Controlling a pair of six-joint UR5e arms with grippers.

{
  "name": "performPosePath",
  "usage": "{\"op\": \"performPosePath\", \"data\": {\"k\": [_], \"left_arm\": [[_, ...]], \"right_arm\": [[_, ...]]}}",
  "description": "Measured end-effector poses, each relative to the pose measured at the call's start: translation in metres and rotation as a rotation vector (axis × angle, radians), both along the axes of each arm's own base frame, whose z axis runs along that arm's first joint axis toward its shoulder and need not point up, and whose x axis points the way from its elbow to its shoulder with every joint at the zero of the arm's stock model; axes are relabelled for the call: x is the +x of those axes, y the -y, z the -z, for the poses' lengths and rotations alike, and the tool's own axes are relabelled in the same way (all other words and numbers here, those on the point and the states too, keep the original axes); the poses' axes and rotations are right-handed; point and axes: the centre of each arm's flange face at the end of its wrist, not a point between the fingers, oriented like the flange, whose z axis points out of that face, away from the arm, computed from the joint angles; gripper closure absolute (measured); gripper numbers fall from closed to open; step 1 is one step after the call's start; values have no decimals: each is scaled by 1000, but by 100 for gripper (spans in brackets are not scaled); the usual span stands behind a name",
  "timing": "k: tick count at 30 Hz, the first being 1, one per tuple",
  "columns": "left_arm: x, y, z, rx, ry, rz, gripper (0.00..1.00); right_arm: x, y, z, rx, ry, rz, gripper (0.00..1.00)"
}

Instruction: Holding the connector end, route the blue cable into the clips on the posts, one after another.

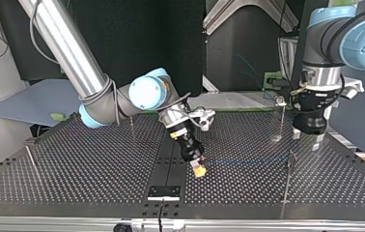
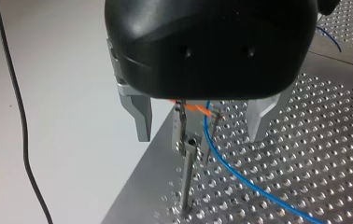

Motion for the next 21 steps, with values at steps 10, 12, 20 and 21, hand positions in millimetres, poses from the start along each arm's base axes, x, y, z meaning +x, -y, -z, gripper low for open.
{"op": "performPosePath", "data": {"k": [10, 12, 20, 21], "left_arm": [[-1, 8, -6, 70, 39, 15, 0], [-1, 9, -6, 81, 40, 13, 0], [-2, 14, -6, 92, 39, 18, 0], [-2, 14, -5, 92, 39, 19, 0]], "right_arm": [[-1, 1, 0, 1, -1, 2, 100], [-1, 1, 0, 1, -1, 1, 100], [-1, 1, 0, 1, -1, 1, 100], [0, 0, 0, 1, -1, 0, 100]]}}
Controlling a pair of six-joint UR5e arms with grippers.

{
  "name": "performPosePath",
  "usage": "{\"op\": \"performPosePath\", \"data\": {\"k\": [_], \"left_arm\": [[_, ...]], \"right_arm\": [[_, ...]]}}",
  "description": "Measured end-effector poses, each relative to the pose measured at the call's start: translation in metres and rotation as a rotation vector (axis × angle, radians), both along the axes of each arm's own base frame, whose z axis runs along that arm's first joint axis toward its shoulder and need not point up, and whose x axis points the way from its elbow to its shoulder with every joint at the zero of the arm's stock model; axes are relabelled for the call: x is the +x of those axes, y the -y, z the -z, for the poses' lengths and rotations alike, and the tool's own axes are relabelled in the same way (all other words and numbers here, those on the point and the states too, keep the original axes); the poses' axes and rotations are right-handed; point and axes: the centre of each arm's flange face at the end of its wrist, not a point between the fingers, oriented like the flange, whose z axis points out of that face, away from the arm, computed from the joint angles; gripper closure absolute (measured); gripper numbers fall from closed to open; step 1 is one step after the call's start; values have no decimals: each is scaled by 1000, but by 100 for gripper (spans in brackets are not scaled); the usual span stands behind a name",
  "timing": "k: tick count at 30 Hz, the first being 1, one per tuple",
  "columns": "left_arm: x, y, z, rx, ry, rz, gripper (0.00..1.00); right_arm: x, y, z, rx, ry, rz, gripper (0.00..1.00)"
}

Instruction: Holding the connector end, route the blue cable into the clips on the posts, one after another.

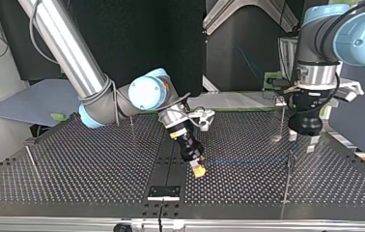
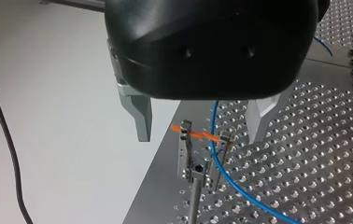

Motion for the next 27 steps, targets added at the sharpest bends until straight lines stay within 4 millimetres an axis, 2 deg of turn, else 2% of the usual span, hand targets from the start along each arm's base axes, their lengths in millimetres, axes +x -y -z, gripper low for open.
{"op": "performPosePath", "data": {"k": [11, 27], "left_arm": [[1, 2, 0, -15, 4, 4, 0], [8, 2, 7, -17, -3, 17, 0]], "right_arm": [[2, -2, 0, -1, -1, -3, 100], [-3, 5, 0, 0, 0, 8, 100]]}}
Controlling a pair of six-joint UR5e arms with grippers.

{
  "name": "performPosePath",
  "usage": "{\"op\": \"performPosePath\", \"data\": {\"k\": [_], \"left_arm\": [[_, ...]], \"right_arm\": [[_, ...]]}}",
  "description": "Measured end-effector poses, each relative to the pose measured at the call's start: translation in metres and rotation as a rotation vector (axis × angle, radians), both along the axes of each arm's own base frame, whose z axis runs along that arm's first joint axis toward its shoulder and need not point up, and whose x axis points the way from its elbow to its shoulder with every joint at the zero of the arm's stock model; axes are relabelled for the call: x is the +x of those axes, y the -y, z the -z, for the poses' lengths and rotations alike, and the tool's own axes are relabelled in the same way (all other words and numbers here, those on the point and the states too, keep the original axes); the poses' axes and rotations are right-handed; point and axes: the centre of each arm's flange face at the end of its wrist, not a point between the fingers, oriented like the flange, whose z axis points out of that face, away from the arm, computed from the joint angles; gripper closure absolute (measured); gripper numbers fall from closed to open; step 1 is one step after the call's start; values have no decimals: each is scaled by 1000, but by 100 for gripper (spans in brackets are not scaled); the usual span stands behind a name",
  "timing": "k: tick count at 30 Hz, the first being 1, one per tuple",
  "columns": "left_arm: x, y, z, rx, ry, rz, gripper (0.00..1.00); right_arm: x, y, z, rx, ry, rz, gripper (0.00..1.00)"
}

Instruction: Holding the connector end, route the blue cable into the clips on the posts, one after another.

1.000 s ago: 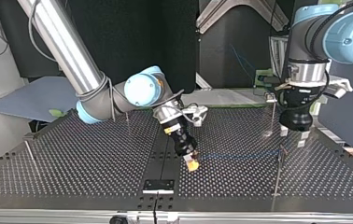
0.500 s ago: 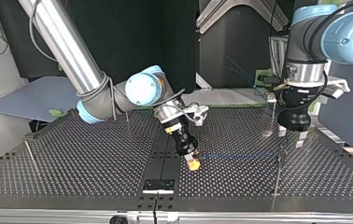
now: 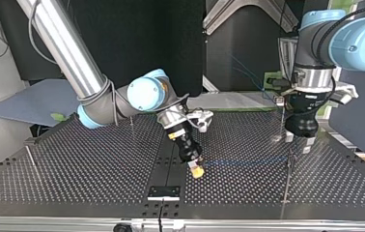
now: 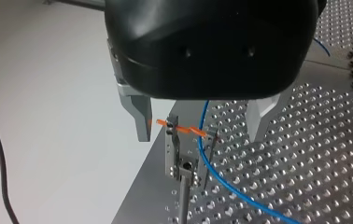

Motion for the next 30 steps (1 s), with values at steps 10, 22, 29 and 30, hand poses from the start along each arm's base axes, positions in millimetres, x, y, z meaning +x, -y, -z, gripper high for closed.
{"op": "performPosePath", "data": {"k": [10, 22, 29, 30], "left_arm": [[4, 12, -5, 32, 53, 91, 0], [10, 38, -9, 73, 73, 236, 0], [26, 50, -15, 79, 69, 249, 0], [29, 51, -15, 80, 69, 246, 0]], "right_arm": [[-1, 1, 0, 0, -3, 1, 100], [3, -4, -3, -6, -1, -7, 100], [4, -6, -5, -10, 1, -9, 100], [5, -6, -5, -9, 0, -9, 100]]}}
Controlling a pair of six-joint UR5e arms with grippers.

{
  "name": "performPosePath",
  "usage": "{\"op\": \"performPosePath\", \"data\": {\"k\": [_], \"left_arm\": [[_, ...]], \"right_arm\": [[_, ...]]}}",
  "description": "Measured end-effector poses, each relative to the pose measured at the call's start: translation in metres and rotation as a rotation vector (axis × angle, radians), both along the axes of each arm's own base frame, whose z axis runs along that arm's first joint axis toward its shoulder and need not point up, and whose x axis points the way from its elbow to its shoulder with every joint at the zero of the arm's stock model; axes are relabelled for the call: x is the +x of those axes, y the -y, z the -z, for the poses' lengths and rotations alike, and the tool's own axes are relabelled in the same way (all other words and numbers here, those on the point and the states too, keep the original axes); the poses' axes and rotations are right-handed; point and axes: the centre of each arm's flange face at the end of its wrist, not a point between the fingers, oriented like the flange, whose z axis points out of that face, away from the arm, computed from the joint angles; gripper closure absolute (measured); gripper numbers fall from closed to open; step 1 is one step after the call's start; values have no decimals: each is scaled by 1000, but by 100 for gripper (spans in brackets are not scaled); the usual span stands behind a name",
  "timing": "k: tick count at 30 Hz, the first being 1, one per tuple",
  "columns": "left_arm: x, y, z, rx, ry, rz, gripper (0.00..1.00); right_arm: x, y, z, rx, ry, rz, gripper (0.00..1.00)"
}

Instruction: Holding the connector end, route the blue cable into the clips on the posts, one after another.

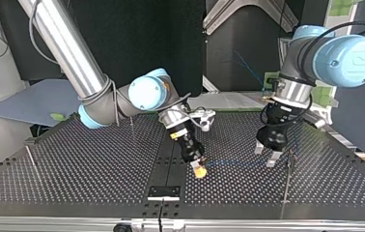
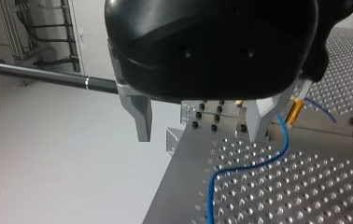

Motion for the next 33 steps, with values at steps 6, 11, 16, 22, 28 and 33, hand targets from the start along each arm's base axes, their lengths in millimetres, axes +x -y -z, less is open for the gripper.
{"op": "performPosePath", "data": {"k": [6, 11, 16, 22, 28, 33], "left_arm": [[16, -2, 7, -1, -2, -48, 0], [30, -4, 16, 12, -28, -90, 0], [39, -4, 9, 28, -14, -106, 0], [43, -3, 1, 25, 4, -112, 0], [51, 0, 15, 31, -23, -110, 0], [53, -1, 17, 38, -23, -124, 0]], "right_arm": [[0, 0, 0, 2, -2, 0, 100], [0, 0, 0, 3, -3, 0, 100], [0, 0, 0, 3, -3, 0, 100], [0, -1, 1, 4, -3, -1, 100], [1, -1, 1, 4, -4, -2, 100], [0, -2, 1, 6, -6, -2, 100]]}}
